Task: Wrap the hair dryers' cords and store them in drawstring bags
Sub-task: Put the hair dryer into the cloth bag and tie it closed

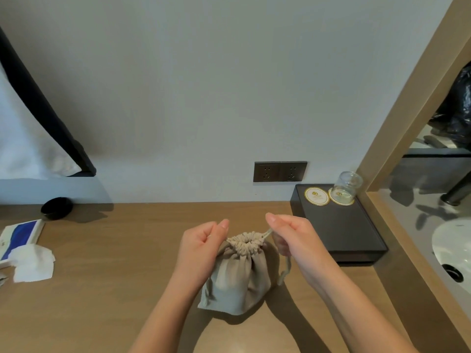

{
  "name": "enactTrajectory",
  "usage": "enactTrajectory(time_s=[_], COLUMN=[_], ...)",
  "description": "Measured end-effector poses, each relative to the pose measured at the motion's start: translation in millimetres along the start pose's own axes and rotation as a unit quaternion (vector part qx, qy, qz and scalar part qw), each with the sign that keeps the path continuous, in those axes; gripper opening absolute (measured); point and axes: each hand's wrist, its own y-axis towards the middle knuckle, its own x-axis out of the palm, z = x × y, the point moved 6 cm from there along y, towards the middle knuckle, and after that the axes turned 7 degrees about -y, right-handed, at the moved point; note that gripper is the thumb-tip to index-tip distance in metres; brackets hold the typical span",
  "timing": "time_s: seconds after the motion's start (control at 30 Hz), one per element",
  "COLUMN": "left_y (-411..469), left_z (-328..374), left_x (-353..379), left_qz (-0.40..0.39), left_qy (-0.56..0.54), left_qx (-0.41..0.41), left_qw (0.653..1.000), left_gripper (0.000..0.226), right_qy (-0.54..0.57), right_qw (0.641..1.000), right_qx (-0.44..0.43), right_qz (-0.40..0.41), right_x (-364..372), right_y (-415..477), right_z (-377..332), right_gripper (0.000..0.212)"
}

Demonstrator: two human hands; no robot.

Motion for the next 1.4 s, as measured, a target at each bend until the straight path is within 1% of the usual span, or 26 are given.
enactTrajectory(time_s=[0.13, 0.23, 0.3, 0.37, 0.4, 0.47, 0.53, 0.63, 0.73, 0.9, 1.03, 1.1, 1.17, 1.23, 1.33, 1.4], left_y=[-3, -2, -1, -1, -1, 1, 4, 13, 21, 35, 52, 62, 71, 79, 88, 92], left_z=[1, 6, 9, 13, 14, 19, 27, 42, 56, 70, 90, 94, 90, 83, 69, 54], left_x=[3, -1, -2, -1, -1, -3, -6, -8, -4, 2, 9, 15, 22, 28, 39, 41], left_qz=[-0.031, -0.04, -0.05, -0.068, -0.078, -0.097, -0.116, -0.144, -0.187, -0.262, -0.276, -0.285, -0.29, -0.293, -0.303, -0.293], left_qy=[0.008, 0.012, 0.019, 0.031, 0.035, 0.043, 0.061, 0.102, 0.149, 0.2, 0.21, 0.241, 0.267, 0.264, 0.252, 0.25], left_qx=[0.011, 0.017, 0.021, 0.027, 0.029, 0.036, 0.058, 0.099, 0.122, 0.121, 0.135, 0.136, 0.131, 0.114, 0.092, 0.076], left_qw=[0.999, 0.999, 0.998, 0.997, 0.996, 0.994, 0.99, 0.979, 0.963, 0.936, 0.928, 0.918, 0.91, 0.912, 0.914, 0.92], left_gripper=[0.052, 0.05, 0.048, 0.049, 0.05, 0.049, 0.047, 0.045, 0.042, 0.026, 0.024, 0.027, 0.026, 0.026, 0.028, 0.024], right_qy=[0.045, 0.092, 0.113, 0.13, 0.137, 0.138, 0.114, 0.051, -0.022, -0.132, -0.209, -0.222, -0.214, -0.204, -0.179, -0.153], right_qw=[0.999, 0.996, 0.993, 0.991, 0.99, 0.99, 0.992, 0.995, 0.992, 0.98, 0.957, 0.945, 0.942, 0.945, 0.955, 0.964], right_qx=[-0.004, -0.015, -0.014, -0.012, -0.017, -0.03, -0.037, -0.052, -0.068, -0.078, -0.059, -0.052, -0.051, -0.054, -0.053, -0.038], right_qz=[-0.01, -0.013, -0.011, -0.028, -0.032, -0.03, -0.037, -0.074, -0.105, -0.126, -0.19, -0.232, -0.253, -0.249, -0.229, -0.217], right_x=[5, 4, 4, 8, 11, 13, 14, 19, 28, 32, 39, 44, 46, 46, 43, 41], right_y=[-3, -4, -3, -2, 0, 2, 4, 6, 8, 11, 11, 8, 6, 6, 7, 8], right_z=[7, 5, 4, 5, 4, 2, -3, -11, -17, -26, -29, -31, -32, -33, -31, -28], right_gripper=[0.048, 0.04, 0.043, 0.055, 0.057, 0.049, 0.044, 0.035, 0.031, 0.028, 0.028, 0.029, 0.024, 0.02, 0.028, 0.03])
